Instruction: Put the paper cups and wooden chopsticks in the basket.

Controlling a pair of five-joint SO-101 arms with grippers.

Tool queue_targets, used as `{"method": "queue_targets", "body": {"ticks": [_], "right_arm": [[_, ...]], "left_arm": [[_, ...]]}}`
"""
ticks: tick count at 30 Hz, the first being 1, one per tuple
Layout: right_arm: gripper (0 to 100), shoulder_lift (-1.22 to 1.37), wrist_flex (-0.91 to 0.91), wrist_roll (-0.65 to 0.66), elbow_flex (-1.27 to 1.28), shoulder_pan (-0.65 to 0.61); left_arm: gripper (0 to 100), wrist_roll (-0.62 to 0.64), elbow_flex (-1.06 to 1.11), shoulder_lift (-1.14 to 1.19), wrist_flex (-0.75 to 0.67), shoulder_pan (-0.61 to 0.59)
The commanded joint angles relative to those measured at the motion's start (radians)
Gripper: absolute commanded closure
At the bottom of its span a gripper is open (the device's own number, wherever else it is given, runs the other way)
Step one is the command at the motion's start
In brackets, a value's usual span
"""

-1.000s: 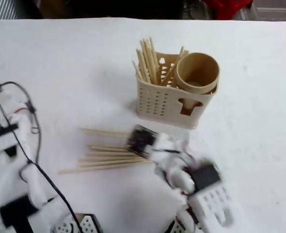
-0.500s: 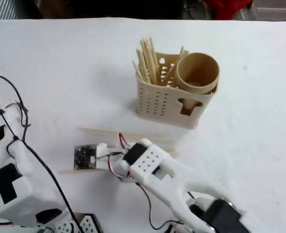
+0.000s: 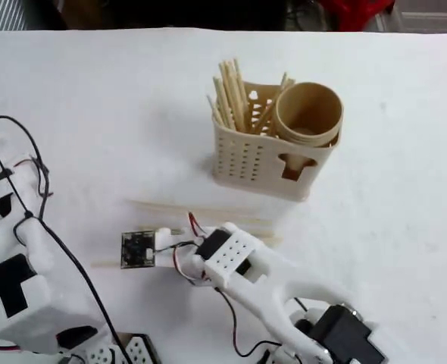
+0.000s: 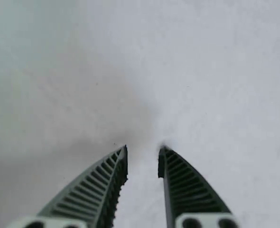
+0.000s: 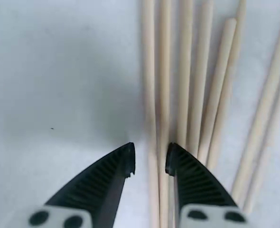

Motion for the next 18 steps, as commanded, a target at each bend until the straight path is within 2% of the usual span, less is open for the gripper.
{"method": "queue_targets", "body": {"ticks": [1,6,18], "right_arm": [[88.4,-0.001,-0.005,0.011,-0.002,0.028],[88.2,-0.001,0.001,0.014,-0.006,0.09],[88.6,0.058,0.008,0.009,-0.028,0.09]], "left_arm": [[88,-0.012,-0.041,-0.005,0.011,0.018],[88,-0.012,-0.04,-0.005,0.012,0.018],[88,-0.012,-0.04,-0.005,0.012,0.015]]}}
